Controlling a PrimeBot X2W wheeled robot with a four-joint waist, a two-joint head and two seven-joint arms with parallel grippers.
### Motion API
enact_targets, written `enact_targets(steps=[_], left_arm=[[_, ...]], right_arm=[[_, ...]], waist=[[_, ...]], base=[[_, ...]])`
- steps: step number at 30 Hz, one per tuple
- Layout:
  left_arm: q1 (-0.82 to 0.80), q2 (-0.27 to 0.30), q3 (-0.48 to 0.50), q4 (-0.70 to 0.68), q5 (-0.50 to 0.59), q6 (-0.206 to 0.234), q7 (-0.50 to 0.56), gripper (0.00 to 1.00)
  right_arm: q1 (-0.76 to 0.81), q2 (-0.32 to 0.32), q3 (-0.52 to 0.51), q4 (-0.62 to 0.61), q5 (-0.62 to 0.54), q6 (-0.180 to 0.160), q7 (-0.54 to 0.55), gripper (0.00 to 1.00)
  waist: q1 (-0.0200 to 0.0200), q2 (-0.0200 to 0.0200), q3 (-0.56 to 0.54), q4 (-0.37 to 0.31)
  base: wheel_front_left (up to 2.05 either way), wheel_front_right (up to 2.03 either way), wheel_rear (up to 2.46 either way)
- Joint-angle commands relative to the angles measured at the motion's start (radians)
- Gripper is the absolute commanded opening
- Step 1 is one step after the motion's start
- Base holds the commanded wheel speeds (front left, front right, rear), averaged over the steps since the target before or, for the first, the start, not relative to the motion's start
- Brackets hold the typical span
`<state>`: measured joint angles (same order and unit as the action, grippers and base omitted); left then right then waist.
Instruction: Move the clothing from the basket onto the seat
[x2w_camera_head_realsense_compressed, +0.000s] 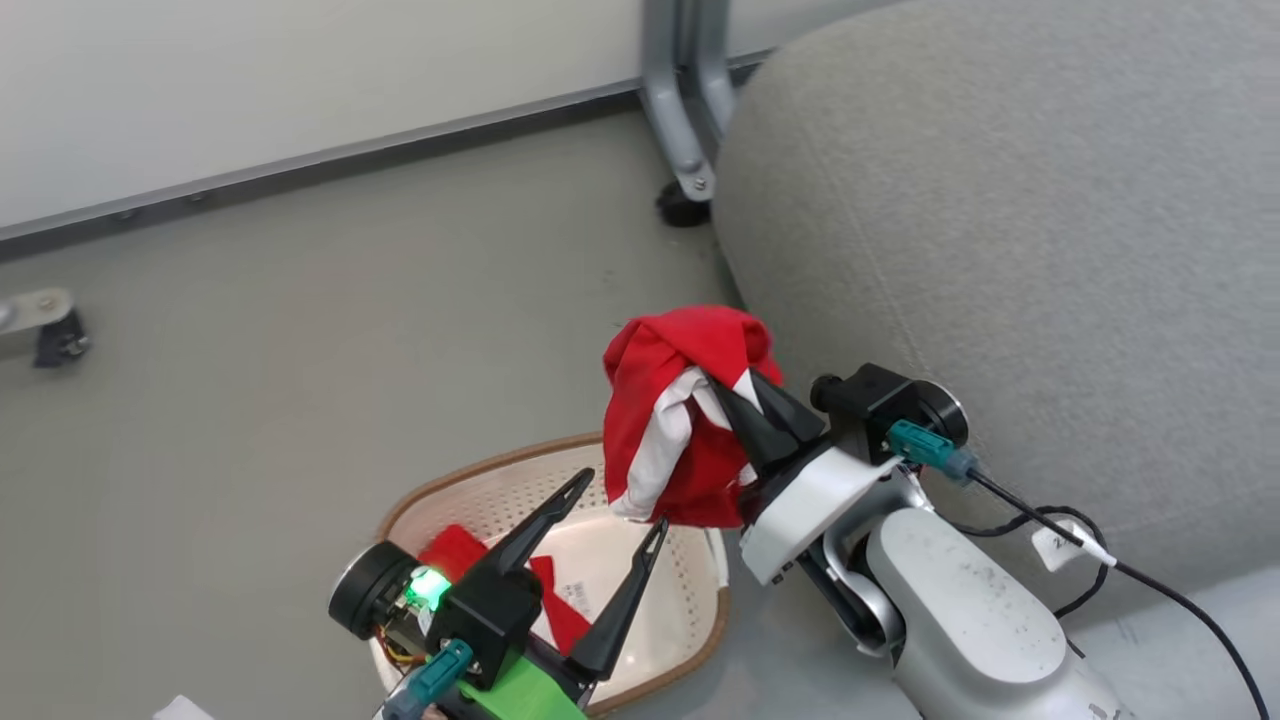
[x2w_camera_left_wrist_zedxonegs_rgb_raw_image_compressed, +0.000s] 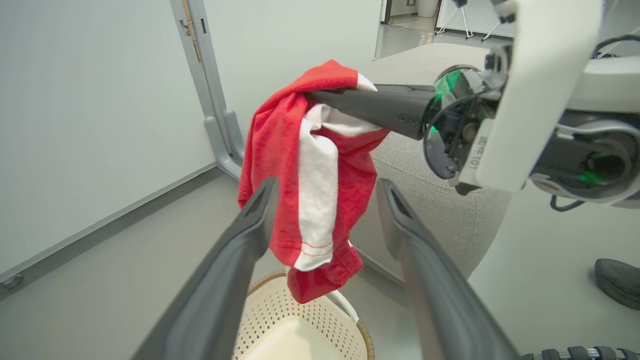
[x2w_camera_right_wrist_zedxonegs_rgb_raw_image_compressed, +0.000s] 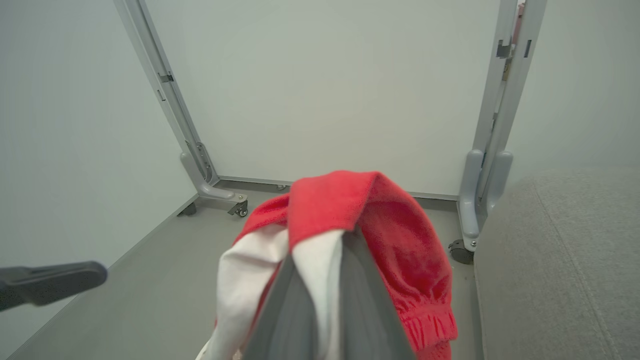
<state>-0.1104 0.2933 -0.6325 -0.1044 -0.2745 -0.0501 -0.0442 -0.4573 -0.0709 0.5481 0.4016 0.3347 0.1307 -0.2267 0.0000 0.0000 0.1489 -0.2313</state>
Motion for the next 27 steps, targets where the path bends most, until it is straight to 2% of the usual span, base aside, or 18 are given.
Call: enact_targets(steps=[1, 9, 14, 21, 27], left_arm=[[-0.024, 0.008, 0.0, -0.007, 0.011, -0.003, 0.004, 1.0], [-0.062, 0.041, -0.002, -0.037, 0.021, -0.015, 0.032, 1.0], [-0.085, 0.06, -0.003, -0.061, 0.03, -0.02, 0.055, 1.0], [-0.154, 0.078, -0.019, -0.111, 0.054, -0.035, 0.087, 1.0], [-0.245, 0.102, -0.022, -0.145, 0.075, -0.055, 0.096, 1.0]], right_arm=[[-0.013, 0.002, -0.011, 0.003, 0.0, 0.0, -0.007, 0.0], [-0.017, 0.005, -0.087, 0.005, 0.019, 0.0, -0.024, 0.0], [-0.04, -0.007, -0.148, 0.005, 0.027, 0.0, -0.032, 0.0], [-0.132, -0.057, -0.268, -0.003, 0.033, 0.0, -0.04, 0.0], [-0.24, -0.119, -0.403, -0.023, 0.028, 0.0, -0.039, 0.0]], waist=[[0.0, 0.0, 0.055, -0.117], [0.0, 0.0, 0.115, -0.239], [0.0, 0.0, 0.164, -0.274], [0.0, 0.0, 0.27, -0.249], [0.0, 0.0, 0.386, -0.184]], base=[[0.0, 0.0, 0.0], [0.0, 0.0, 0.0], [0.0, 0.0, 0.0], [0.0, 0.0, 0.0], [0.0, 0.0, 0.0]])
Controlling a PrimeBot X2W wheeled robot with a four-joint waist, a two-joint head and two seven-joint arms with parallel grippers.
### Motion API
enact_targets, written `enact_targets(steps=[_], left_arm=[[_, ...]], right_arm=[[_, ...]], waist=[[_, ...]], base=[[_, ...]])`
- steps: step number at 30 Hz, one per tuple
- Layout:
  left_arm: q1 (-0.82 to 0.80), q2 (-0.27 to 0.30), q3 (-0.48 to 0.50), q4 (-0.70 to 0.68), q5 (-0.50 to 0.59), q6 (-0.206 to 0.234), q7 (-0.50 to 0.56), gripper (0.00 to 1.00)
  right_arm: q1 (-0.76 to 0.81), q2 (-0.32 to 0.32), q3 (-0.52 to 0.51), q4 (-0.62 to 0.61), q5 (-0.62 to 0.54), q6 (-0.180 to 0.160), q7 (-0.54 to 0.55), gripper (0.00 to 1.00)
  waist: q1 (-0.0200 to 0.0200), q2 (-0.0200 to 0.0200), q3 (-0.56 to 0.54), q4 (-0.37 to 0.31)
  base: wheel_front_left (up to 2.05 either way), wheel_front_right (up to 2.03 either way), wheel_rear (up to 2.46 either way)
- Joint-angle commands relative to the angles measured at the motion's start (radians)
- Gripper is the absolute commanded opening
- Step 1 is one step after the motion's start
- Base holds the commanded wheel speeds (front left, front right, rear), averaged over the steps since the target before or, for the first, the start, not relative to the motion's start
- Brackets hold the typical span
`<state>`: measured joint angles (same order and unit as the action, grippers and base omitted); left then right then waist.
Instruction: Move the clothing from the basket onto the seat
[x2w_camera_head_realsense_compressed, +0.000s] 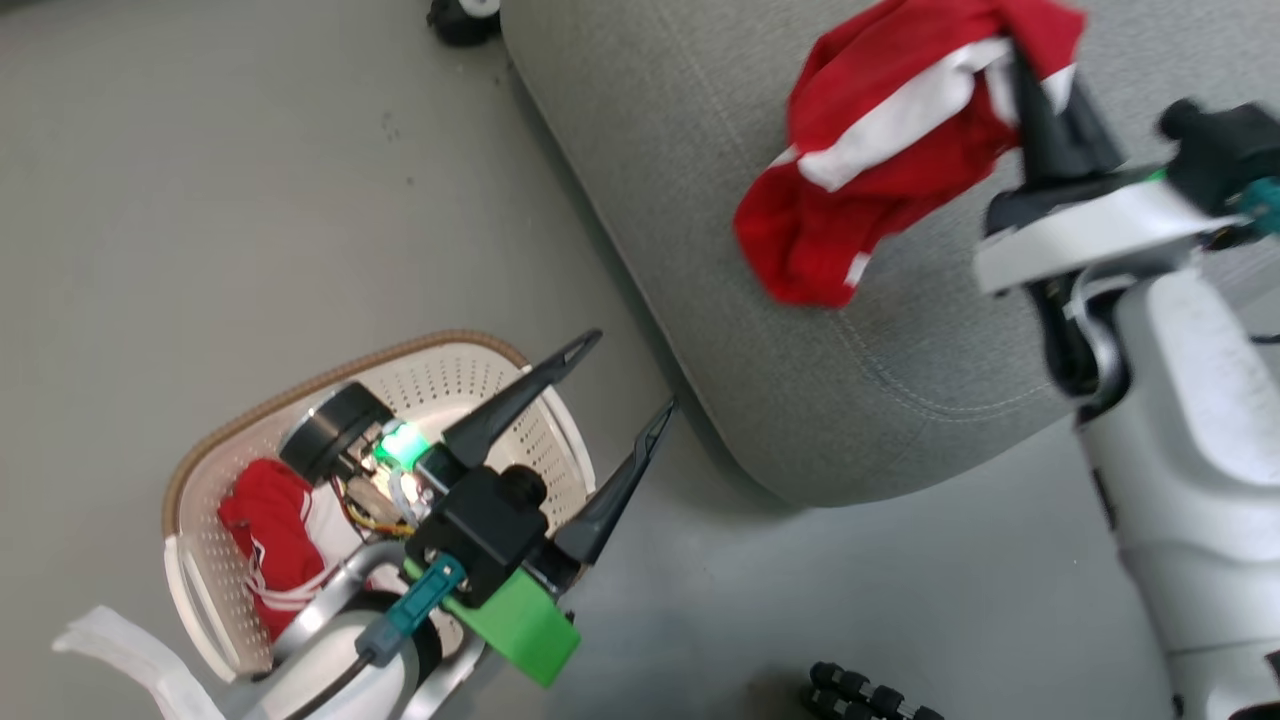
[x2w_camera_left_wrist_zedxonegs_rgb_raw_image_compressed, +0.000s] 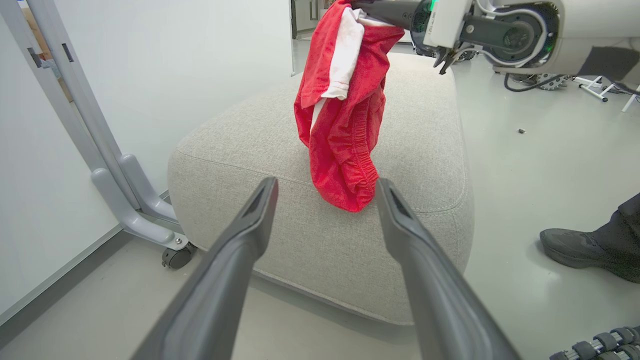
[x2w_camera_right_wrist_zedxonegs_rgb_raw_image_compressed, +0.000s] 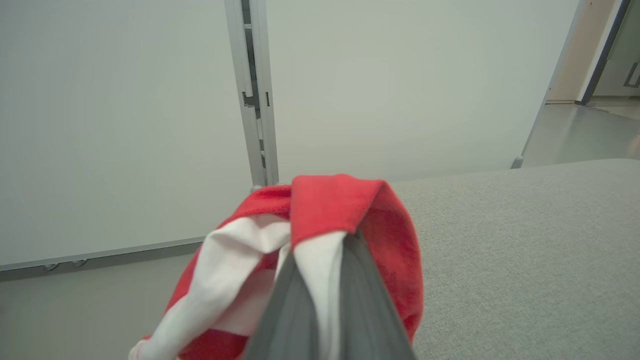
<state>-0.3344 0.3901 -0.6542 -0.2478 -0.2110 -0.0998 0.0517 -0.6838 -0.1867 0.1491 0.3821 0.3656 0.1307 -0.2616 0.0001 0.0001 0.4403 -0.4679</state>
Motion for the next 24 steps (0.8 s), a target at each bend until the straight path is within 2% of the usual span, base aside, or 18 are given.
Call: enact_targets(steps=[1, 10, 16, 17, 18, 19, 20, 24], left_arm=[[-0.04, 0.004, -0.002, -0.007, 0.012, -0.006, -0.002, 1.0], [-0.161, 0.006, -0.005, -0.035, 0.039, -0.016, -0.03, 1.0], [-0.2, 0.013, -0.011, -0.037, 0.045, -0.02, -0.047, 1.0], [-0.201, 0.013, -0.011, -0.035, 0.044, -0.02, -0.052, 1.0], [-0.202, 0.013, -0.012, -0.031, 0.043, -0.02, -0.054, 1.0], [-0.203, 0.013, -0.012, -0.027, 0.042, -0.02, -0.058, 1.0], [-0.203, 0.012, -0.013, -0.025, 0.041, -0.02, -0.062, 1.0], [-0.205, 0.01, -0.013, -0.012, 0.037, -0.016, -0.073, 1.0]], right_arm=[[-0.037, -0.02, -0.028, 0.001, -0.009, 0.0, -0.005, 0.0], [-0.207, -0.142, -0.188, 0.098, -0.021, 0.0, -0.004, 0.0], [-0.262, -0.163, -0.268, 0.23, -0.056, 0.0, -0.004, 0.0], [-0.27, -0.168, -0.283, 0.258, -0.073, 0.0, -0.004, 0.33], [-0.275, -0.168, -0.303, 0.282, -0.079, 0.0, -0.004, 0.4], [-0.274, -0.164, -0.325, 0.314, -0.091, 0.0, -0.004, 0.9], [-0.274, -0.16, -0.34, 0.332, -0.103, 0.0, -0.004, 1.0], [-0.245, -0.137, -0.395, 0.354, -0.145, 0.0, -0.004, 1.0]], waist=[[-0.0001, -0.0001, 0.114, 0.068], [-0.0001, -0.0001, 0.246, 0.162], [-0.0001, -0.0001, 0.3, 0.198], [-0.0001, -0.0001, 0.305, 0.202], [-0.0001, -0.0001, 0.308, 0.204], [-0.0001, -0.0001, 0.31, 0.207], [-0.0001, -0.0001, 0.311, 0.208], [-0.0001, -0.0001, 0.309, 0.211]], base=[[0.0, 0.0, 0.0], [0.0, 0.0, 0.0], [0.0, 0.0, 0.0], [0.0, 0.0, 0.0], [0.0, 0.0, 0.0], [0.0, 0.0, 0.0], [0.0, 0.0, 0.0], [0.0, 0.0, 0.0]])
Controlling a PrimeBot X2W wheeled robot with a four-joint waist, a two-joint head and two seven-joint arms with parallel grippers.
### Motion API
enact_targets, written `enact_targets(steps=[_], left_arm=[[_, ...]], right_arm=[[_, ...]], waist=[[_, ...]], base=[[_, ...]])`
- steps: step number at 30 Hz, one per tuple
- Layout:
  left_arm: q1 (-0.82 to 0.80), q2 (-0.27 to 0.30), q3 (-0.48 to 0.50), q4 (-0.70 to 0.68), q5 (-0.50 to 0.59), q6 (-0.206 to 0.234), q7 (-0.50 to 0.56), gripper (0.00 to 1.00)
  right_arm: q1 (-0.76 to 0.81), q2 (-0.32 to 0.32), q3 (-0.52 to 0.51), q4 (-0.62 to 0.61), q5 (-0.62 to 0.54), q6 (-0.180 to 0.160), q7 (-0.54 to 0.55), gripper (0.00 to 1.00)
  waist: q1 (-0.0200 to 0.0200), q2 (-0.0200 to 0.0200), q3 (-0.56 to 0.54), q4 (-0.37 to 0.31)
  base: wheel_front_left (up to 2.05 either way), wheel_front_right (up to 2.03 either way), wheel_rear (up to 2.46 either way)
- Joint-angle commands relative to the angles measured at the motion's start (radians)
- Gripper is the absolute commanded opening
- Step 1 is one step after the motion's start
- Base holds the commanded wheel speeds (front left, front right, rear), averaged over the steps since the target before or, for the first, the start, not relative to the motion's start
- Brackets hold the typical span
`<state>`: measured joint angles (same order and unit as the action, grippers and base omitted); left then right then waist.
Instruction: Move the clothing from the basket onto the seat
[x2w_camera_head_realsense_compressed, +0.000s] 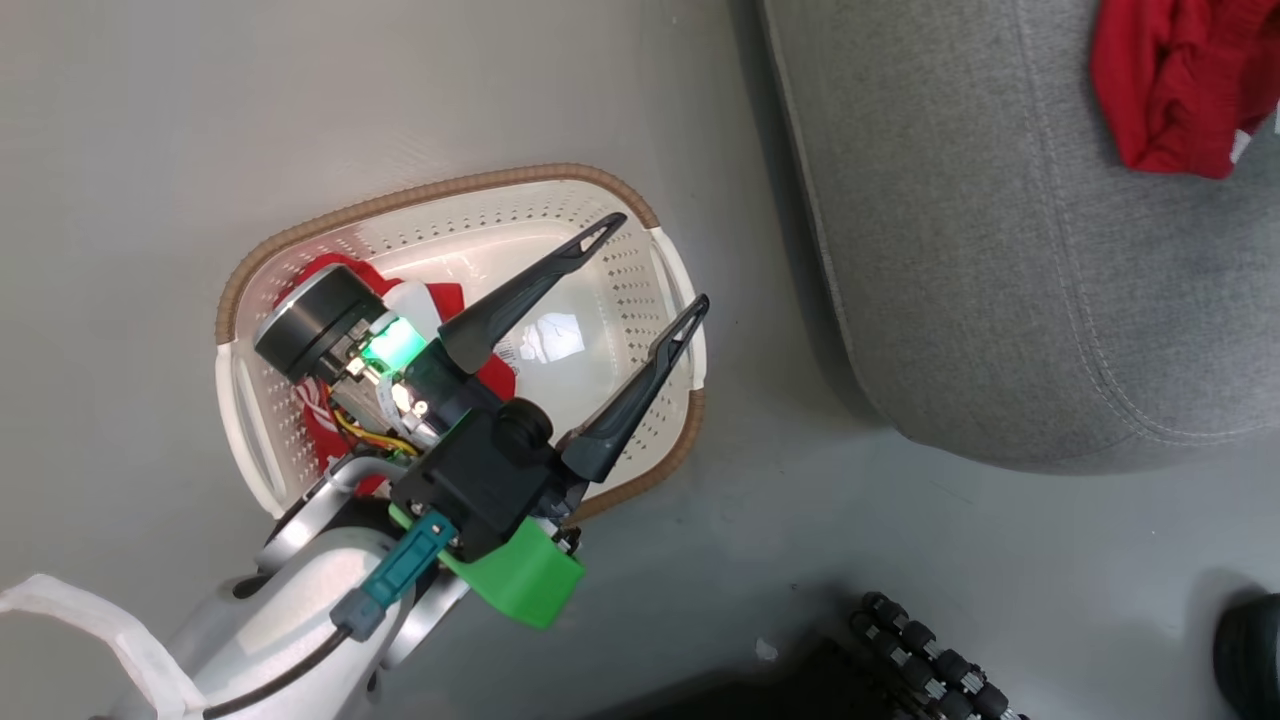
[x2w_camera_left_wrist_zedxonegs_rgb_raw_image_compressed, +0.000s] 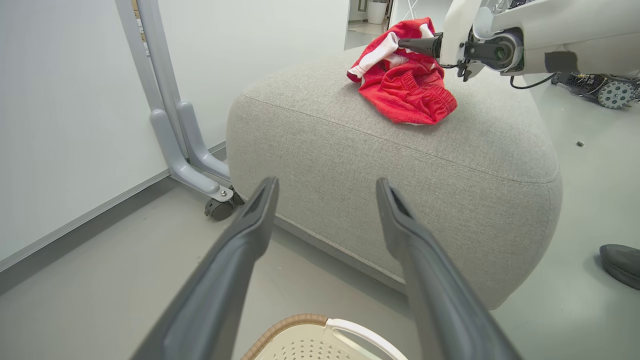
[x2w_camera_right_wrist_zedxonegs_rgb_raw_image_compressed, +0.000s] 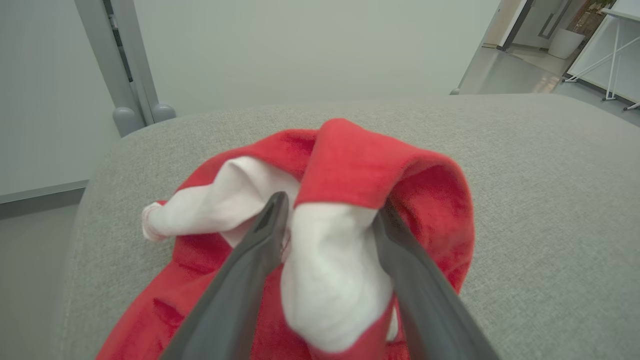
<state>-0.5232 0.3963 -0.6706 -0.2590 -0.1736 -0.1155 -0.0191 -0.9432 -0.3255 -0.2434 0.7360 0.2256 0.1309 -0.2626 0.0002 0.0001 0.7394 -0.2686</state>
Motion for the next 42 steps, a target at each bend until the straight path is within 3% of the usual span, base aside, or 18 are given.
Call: enact_targets(steps=[1, 13, 20, 32, 42], left_arm=[[-0.014, 0.002, 0.003, 0.005, -0.003, 0.002, -0.009, 1.0], [0.042, -0.022, 0.015, 0.085, -0.045, 0.038, -0.094, 1.0], [0.105, -0.041, 0.067, 0.139, -0.095, 0.101, -0.153, 1.0], [0.196, -0.077, 0.209, 0.271, -0.187, 0.194, -0.239, 1.0], [0.298, -0.115, 0.383, 0.335, -0.224, 0.224, -0.246, 1.0]], right_arm=[[0.031, 0.014, -0.016, -0.007, -0.015, 0.0, -0.003, 1.0], [0.284, 0.159, -0.082, -0.241, -0.089, 0.0, -0.003, 1.0], [0.455, 0.241, -0.045, -0.44, -0.134, 0.0, -0.003, 1.0], [0.675, 0.272, 0.141, -0.633, -0.167, 0.0, -0.001, 1.0], [0.782, 0.273, 0.234, -0.731, -0.144, 0.0, 0.052, 1.0]], waist=[[-0.0002, -0.0001, 0.005, 0.012], [-0.0002, -0.0001, -0.115, 0.016], [-0.0002, -0.0001, -0.222, 0.038], [-0.0002, -0.0001, -0.369, 0.128], [-0.0002, -0.0001, -0.466, 0.197]], base=[[0.0, 0.0, 0.0], [0.0, 0.0, 0.0], [0.0, 0.0, 0.0], [0.0, 0.0, 0.0], [0.0, 0.0, 0.0]])
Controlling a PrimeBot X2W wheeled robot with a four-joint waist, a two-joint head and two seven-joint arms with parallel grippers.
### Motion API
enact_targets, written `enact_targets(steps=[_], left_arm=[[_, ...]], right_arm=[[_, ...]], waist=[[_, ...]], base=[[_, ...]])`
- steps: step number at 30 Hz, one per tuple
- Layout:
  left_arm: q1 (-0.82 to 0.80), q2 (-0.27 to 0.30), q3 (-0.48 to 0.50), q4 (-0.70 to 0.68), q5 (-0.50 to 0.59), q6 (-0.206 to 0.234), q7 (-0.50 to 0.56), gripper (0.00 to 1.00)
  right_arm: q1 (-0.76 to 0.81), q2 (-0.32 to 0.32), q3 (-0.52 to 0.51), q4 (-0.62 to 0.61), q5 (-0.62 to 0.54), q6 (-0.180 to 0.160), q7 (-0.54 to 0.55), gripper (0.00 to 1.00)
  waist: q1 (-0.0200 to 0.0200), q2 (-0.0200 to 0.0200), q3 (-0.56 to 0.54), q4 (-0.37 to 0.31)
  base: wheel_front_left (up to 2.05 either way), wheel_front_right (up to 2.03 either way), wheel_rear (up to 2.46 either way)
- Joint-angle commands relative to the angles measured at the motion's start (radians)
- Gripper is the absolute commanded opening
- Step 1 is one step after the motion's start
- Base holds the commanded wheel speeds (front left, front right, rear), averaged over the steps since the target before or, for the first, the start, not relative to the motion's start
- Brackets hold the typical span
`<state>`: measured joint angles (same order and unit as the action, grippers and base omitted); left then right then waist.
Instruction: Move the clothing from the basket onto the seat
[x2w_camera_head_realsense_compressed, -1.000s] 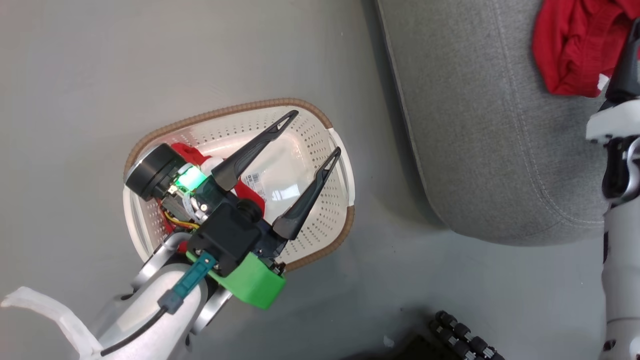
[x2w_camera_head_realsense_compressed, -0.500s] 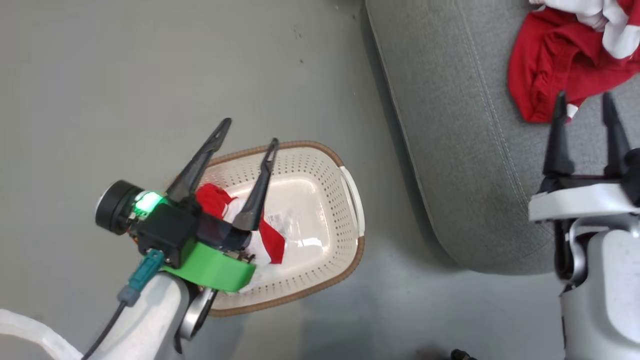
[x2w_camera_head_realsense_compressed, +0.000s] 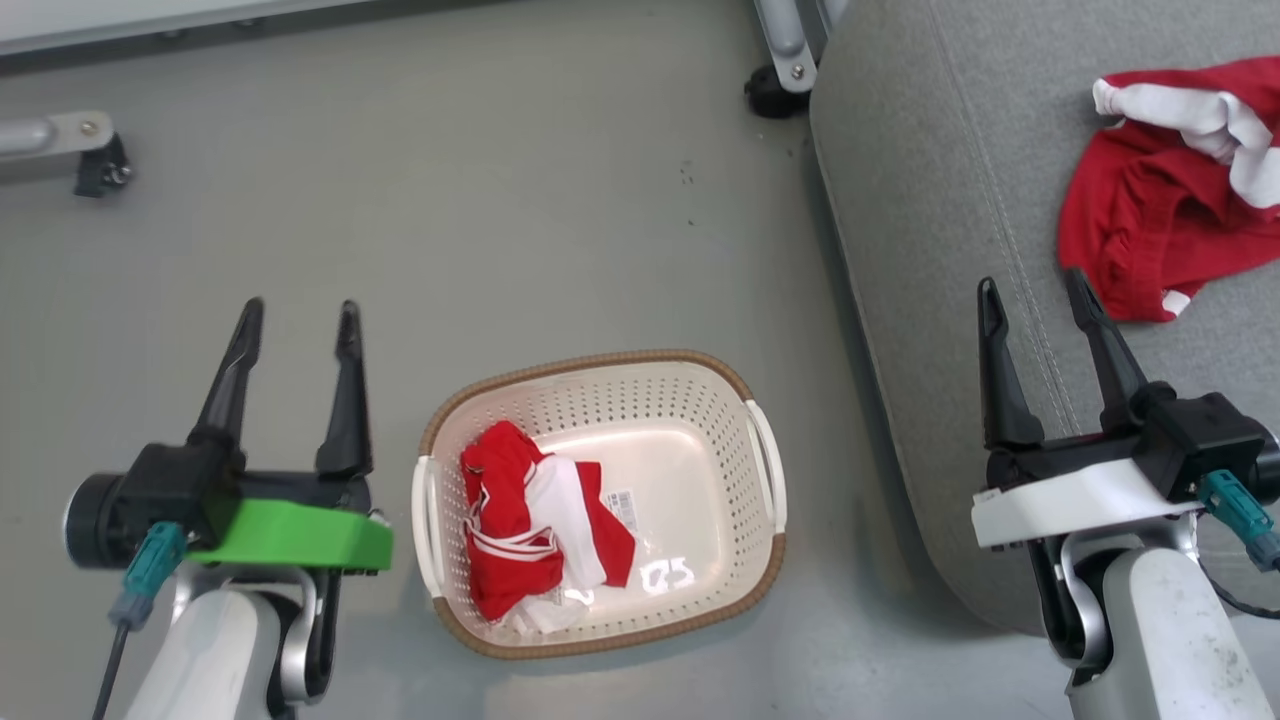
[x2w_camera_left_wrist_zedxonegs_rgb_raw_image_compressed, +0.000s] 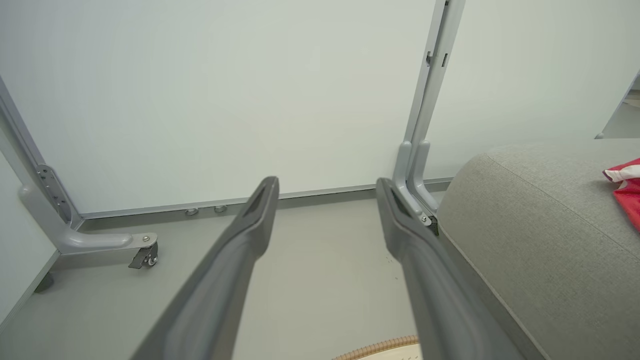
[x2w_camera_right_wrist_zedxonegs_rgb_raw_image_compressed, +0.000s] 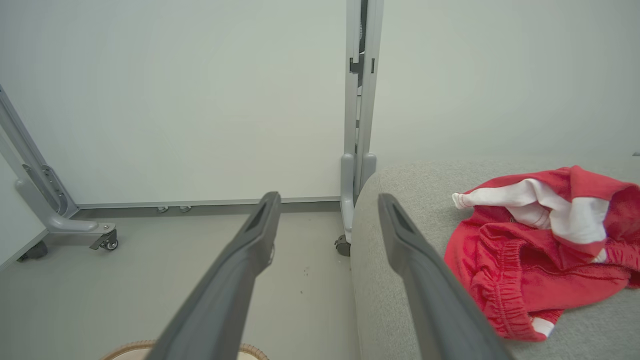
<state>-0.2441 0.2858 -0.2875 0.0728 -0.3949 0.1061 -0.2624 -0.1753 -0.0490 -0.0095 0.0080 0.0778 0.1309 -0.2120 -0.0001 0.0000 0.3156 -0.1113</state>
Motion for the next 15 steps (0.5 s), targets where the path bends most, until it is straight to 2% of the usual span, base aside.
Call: enact_targets(steps=[1, 8, 15], left_arm=[[0.031, -0.009, 0.023, 0.004, 0.001, 0.003, -0.003, 1.0], [0.129, -0.05, 0.133, -0.008, 0.037, -0.013, -0.003, 1.0], [0.215, -0.085, 0.175, -0.012, 0.085, -0.044, -0.003, 1.0]], right_arm=[[0.024, -0.003, 0.005, -0.013, 0.004, 0.0, 0.006, 1.0], [0.084, -0.004, 0.01, -0.052, 0.018, 0.0, 0.047, 1.0], [0.143, -0.003, 0.034, -0.069, 0.027, 0.0, 0.082, 1.0]], waist=[[0.0001, 0.0, -0.051, 0.046], [0.0001, 0.0, -0.107, 0.068], [0.0001, 0.0, -0.169, 0.066]], base=[[0.0, 0.0, 0.0], [0.0, 0.0, 0.0], [0.0, 0.0, 0.0]])
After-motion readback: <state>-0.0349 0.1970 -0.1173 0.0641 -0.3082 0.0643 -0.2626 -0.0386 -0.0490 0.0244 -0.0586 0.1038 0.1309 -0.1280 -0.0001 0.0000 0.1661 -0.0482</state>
